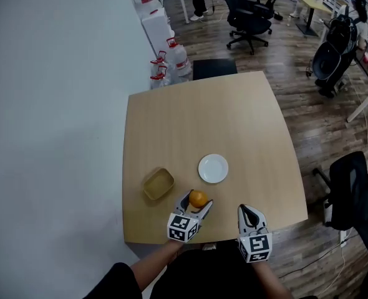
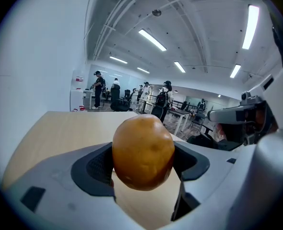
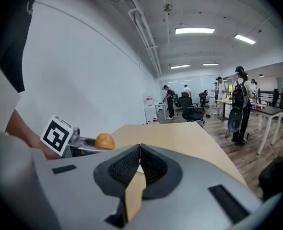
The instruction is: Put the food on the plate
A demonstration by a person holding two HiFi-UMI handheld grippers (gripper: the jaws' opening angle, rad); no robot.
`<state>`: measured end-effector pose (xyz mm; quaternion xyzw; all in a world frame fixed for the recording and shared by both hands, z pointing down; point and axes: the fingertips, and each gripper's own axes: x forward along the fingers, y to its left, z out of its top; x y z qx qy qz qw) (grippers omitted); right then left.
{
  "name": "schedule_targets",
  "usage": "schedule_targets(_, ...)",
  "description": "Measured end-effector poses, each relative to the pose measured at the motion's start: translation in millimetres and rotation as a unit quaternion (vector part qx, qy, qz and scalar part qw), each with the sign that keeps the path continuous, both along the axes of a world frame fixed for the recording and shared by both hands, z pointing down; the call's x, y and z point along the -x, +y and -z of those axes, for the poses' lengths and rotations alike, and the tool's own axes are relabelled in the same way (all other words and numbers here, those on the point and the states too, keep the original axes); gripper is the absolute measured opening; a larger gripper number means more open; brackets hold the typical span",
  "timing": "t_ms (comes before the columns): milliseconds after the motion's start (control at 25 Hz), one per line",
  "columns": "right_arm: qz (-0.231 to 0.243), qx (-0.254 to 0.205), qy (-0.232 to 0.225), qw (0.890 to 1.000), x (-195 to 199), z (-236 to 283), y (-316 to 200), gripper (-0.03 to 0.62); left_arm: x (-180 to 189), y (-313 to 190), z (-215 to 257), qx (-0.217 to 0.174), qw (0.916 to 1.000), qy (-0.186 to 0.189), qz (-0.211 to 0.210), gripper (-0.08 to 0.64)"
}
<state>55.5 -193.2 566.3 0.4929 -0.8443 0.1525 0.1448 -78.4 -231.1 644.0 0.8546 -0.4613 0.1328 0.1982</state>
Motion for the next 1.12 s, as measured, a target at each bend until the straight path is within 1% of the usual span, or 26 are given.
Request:
schedule_targets(120,0.001,0.003,-0.006,1.0,-6,-1,-19,0.06,-5,-23,-16,0.008,0.9998,-0.018,-0.005,0.327)
schedule_targets(200,-0.001,0.006,-0.01,1.0,-12,-3,-29,0.06,-11,-35,-31,0.028,0.9994,-0.019,-0.009,0.327)
schedule_targets(320,-0.004,0.018,-0.028,0.999,-15,-4,-46,0.06,-14,-57,-51,0.057,0.9982,-0.017,-0.009,0.327)
schedule_targets(480,0.004,0.017,-0.041,0.999,-11,-2,-65,0.06,-16,-81,-72,0.066,0.9967,-0.044,-0.019,0.327)
schedule_targets(720,0.021,0.023,-0.05,0.998,-10,-4,-77,0.06,-13,-108,-107,0.109,0.9921,-0.062,0.0,0.327)
schedule_targets(800,0.028,0.027,-0.049,0.998,-12,-10,-78,0.06,-14,-113,-122,0.124,0.9896,-0.072,-0.001,0.327)
schedule_targets(960,0.038,0.032,-0.051,0.997,-14,-16,-82,0.06,-26,-120,-143,0.135,0.9831,-0.116,-0.042,0.327)
schedule_targets(1120,0.042,0.035,-0.049,0.997,-18,-19,-86,0.06,-31,-123,-160,0.162,0.9764,-0.13,-0.057,0.327)
